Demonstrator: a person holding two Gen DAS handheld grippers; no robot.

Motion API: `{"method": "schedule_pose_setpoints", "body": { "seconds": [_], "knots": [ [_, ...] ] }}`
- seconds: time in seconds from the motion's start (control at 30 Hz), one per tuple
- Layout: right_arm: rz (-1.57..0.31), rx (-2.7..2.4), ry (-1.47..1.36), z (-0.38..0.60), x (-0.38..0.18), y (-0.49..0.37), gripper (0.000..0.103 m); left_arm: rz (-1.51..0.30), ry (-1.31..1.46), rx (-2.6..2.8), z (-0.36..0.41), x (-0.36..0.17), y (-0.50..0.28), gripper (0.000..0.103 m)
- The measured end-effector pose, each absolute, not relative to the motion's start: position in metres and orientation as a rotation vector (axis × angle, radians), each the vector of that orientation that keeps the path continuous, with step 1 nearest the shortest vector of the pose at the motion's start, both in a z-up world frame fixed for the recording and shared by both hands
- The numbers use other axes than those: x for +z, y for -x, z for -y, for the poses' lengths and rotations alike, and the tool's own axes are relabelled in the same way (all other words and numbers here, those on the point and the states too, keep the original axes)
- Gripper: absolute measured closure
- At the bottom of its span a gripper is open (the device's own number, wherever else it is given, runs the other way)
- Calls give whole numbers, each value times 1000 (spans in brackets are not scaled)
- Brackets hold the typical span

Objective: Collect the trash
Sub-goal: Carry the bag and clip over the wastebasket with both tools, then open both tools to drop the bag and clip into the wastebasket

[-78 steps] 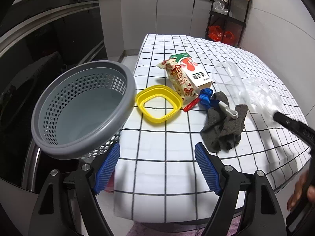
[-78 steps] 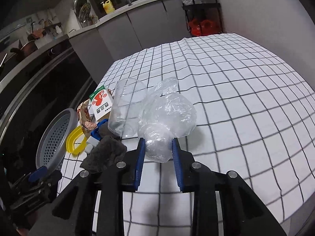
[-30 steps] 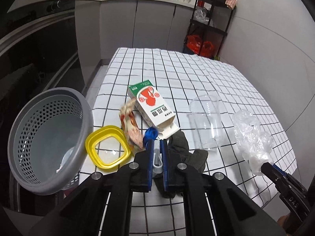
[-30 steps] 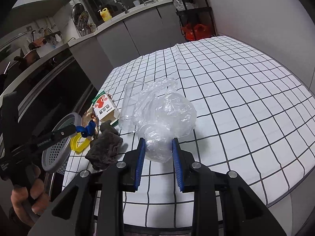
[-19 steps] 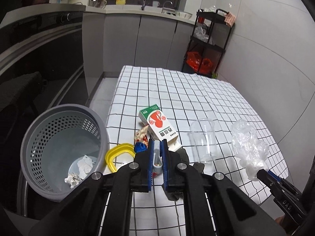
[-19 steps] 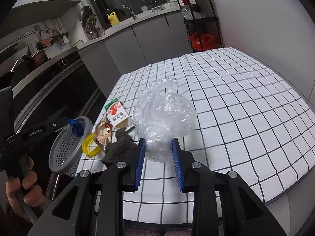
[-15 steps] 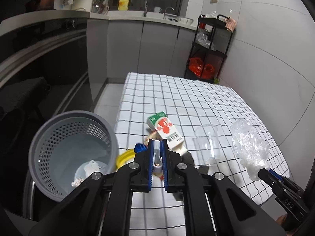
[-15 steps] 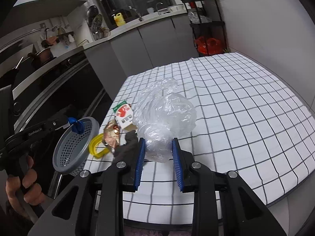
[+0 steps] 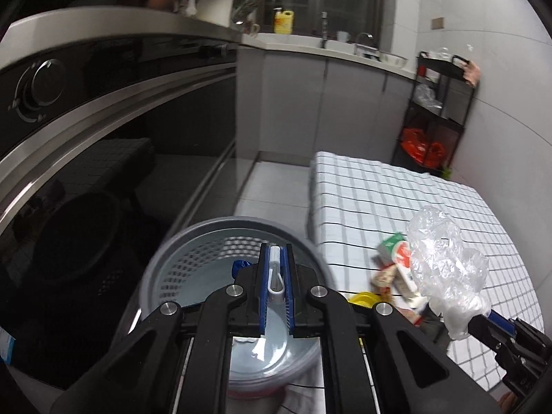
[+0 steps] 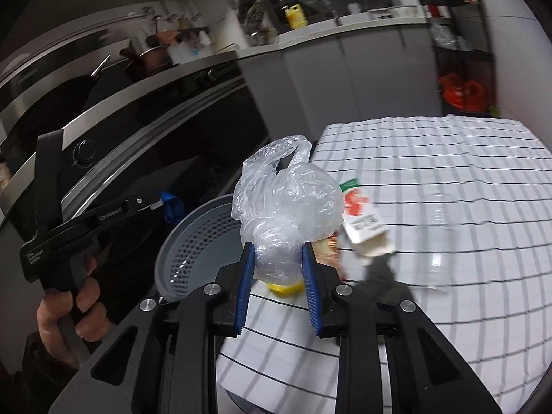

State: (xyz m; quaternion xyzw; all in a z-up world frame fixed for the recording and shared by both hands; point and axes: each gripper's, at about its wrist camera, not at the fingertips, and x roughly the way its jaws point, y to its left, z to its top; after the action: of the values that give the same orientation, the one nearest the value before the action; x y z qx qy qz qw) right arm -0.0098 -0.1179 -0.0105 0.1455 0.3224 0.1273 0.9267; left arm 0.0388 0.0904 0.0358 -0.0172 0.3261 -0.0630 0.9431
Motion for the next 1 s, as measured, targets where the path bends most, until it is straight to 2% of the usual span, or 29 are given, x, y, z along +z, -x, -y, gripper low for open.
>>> {"method": "schedule_pose_setpoints", "body": {
  "seconds": [0.3,0.77,0.9,1.0],
  "knots": [
    [-760,399,-260,57,-36,-45,76,-742,39,-24,-122,-2,-70,94],
    [-855,424,-286,42,-64,-79,74,-815,28,9,-125,-32,-89,94],
    [-822,414,-272,43,-59,-80,56,-825,19,31,-129,-35,-88,91],
    [-809,405,-266,43,-57,-78,55,-834,14,45,-132,-37,-86,88]
  ]
}}
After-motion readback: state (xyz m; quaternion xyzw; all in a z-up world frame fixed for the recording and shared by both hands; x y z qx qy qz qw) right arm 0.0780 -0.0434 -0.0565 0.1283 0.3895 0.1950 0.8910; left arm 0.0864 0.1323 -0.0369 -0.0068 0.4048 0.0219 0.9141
